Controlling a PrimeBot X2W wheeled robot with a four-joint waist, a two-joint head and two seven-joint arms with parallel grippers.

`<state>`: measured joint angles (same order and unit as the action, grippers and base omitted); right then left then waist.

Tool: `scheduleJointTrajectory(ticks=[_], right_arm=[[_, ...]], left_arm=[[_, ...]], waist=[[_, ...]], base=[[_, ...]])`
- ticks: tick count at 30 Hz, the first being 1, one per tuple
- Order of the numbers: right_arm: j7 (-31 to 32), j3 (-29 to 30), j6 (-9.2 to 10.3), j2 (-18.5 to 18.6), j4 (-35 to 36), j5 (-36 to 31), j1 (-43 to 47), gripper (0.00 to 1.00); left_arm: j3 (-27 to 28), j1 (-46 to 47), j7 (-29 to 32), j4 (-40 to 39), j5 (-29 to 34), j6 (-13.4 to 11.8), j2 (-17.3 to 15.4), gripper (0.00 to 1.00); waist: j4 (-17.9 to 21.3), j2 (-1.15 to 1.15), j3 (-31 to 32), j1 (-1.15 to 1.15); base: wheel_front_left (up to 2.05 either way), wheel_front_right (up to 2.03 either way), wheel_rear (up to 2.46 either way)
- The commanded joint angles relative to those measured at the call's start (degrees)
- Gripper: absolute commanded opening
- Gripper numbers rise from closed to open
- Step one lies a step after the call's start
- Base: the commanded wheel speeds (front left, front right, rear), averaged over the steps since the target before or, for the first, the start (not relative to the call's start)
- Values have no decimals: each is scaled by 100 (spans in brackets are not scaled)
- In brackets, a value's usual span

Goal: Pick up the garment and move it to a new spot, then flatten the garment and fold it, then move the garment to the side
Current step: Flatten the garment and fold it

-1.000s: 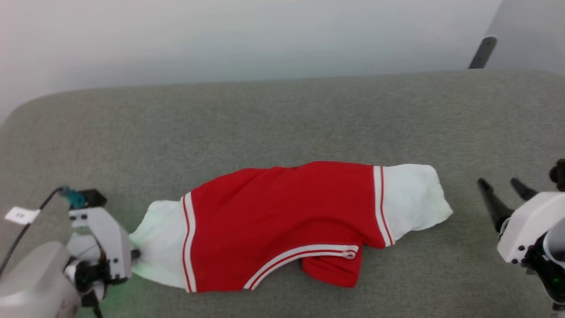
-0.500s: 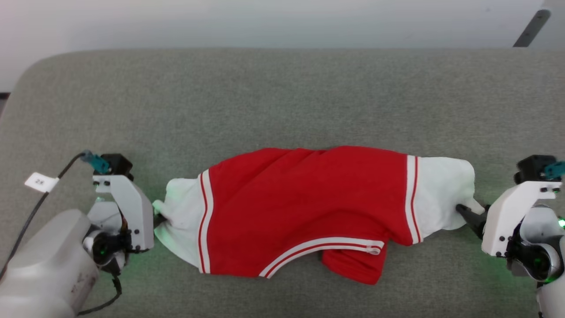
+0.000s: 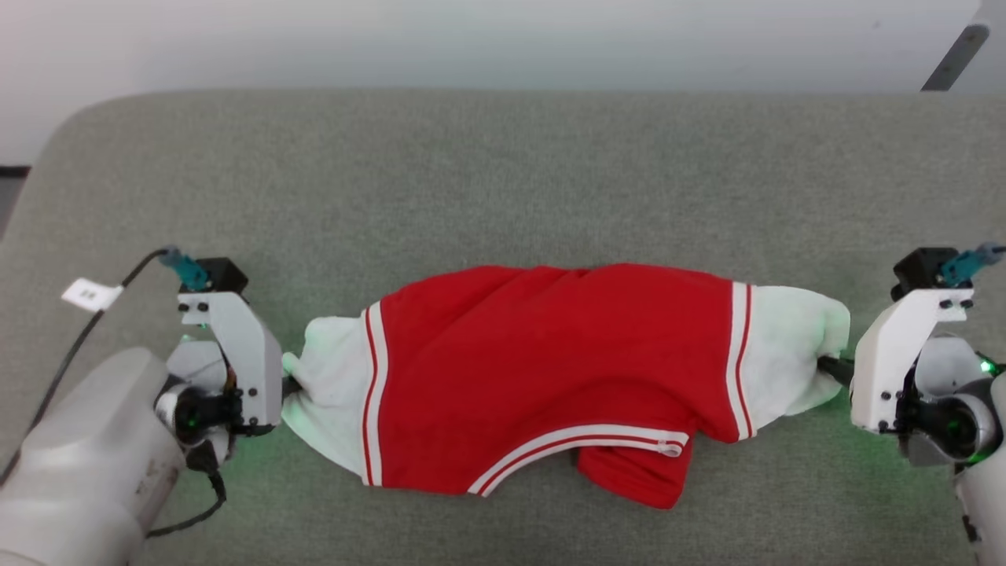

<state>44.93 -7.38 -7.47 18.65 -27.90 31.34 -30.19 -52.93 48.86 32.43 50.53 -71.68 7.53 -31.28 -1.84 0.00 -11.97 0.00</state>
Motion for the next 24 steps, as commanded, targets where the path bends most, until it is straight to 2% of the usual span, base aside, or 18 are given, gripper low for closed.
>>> scheduleJointTrajectory(ticks=[1, 7, 14, 18, 24], right_arm=[[35, -2, -4, 34, 46, 175, -128, 0], [164, -59, -4, 199, 321, 468, -398, 0], [72, -63, -4, 360, 617, 552, -970, 0], [-133, -64, -4, 279, 693, 420, -1399, 0], [-874, -15, -3, 75, 601, 257, -2191, 0]], left_arm=[[-76, 15, 140, 20, 14, -13, 78, 0], [-123, 514, 475, -141, 126, -46, 12, 0], [-88, 1314, 550, -475, 334, -84, -35, 0], [-19, 1857, 405, -545, 537, -147, -46, 0], [125, 2624, 108, -454, 746, -276, 19, 0]], waist=[[26, 0, 207, 0], [0, 0, 717, 0], [-94, 0, 1275, 0], [-121, 0, 1451, 0], [-132, 0, 1644, 0]], base=[[0, 0, 0], [0, 0, 0], [0, 0, 0], [0, 0, 0], [0, 0, 0]])
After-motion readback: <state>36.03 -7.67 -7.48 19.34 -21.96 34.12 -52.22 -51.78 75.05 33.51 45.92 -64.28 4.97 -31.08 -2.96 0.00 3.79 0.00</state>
